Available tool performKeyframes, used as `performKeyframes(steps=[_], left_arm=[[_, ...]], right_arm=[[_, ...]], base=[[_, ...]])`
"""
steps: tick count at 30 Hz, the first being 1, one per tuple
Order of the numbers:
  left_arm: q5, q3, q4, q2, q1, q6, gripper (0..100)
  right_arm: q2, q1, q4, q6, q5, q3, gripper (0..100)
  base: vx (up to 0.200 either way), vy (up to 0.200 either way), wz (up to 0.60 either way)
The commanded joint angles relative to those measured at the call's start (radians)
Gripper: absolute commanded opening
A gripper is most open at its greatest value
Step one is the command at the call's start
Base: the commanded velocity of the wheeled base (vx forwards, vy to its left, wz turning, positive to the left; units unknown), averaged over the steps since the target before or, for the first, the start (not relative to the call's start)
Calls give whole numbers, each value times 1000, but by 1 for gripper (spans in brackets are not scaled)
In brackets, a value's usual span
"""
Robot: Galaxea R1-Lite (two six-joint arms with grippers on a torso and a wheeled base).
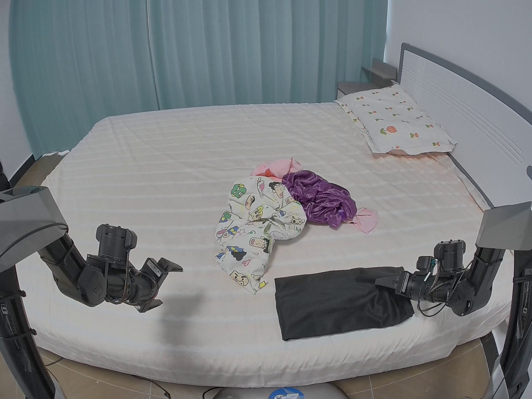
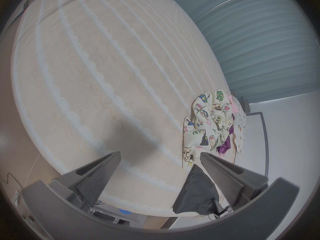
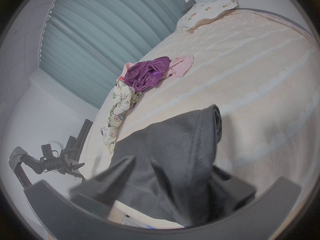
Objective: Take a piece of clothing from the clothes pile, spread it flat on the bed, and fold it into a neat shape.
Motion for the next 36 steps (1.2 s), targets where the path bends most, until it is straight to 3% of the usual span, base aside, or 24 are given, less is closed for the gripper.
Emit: performKeyframes(steps=[1,7,12,16,17,36], left_arm=[[0,0,0,1,0,-1,100],[0,0,0,1,0,-1,100],[0,0,0,4,0,-1,100],[2,-2,0,4,0,-1,100],[2,-2,0,4,0,-1,100],[3,-2,0,4,0,-1,100]], right_arm=[[-3,-22,1,1,-1,-8,100],[11,-54,18,4,-1,-53,100],[86,-56,65,19,-50,-171,100],[91,-56,87,85,-59,-202,100],[86,-56,87,117,-59,-202,0],[80,-97,79,137,-64,-200,0]], base=[[0,0,0],[0,0,0],[0,0,0],[0,0,0],[0,0,0],[0,0,0]])
